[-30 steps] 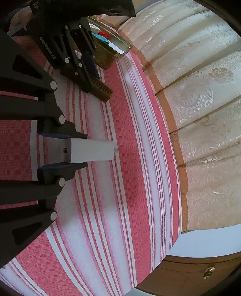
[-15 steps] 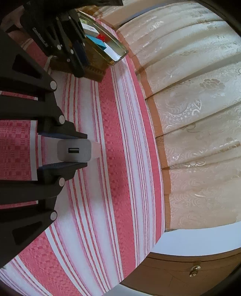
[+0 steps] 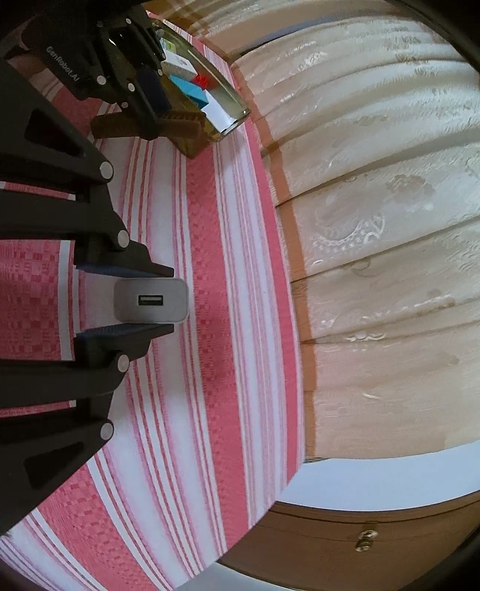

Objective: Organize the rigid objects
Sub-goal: 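Carry the brown comb and white charger toward the gold tin with both tools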

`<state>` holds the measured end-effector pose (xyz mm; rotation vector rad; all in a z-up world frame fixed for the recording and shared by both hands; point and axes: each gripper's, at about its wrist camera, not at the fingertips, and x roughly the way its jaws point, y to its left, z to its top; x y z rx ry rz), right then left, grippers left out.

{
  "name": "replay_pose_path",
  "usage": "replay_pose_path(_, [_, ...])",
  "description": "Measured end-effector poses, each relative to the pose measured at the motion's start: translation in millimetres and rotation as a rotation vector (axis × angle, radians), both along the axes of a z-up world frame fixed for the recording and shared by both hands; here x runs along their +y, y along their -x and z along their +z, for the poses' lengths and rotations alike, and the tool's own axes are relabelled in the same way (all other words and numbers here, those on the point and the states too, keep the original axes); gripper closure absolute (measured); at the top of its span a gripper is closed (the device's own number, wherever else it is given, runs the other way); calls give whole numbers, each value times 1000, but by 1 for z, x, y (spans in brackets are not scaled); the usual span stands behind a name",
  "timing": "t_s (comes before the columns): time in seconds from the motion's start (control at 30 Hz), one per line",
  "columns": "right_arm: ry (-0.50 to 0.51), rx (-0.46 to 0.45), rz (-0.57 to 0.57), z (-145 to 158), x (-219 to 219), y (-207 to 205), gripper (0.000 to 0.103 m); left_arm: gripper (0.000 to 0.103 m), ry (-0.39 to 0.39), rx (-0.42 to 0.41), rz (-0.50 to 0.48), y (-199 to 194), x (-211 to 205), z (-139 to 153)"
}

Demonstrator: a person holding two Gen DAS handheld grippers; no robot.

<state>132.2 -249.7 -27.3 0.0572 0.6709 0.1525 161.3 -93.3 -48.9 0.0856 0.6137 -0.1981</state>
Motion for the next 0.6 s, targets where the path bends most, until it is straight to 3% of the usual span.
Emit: replay_pose_path(0.6, [6,-147,21,16,19,29,79,79,49,-42,36,20,12,4])
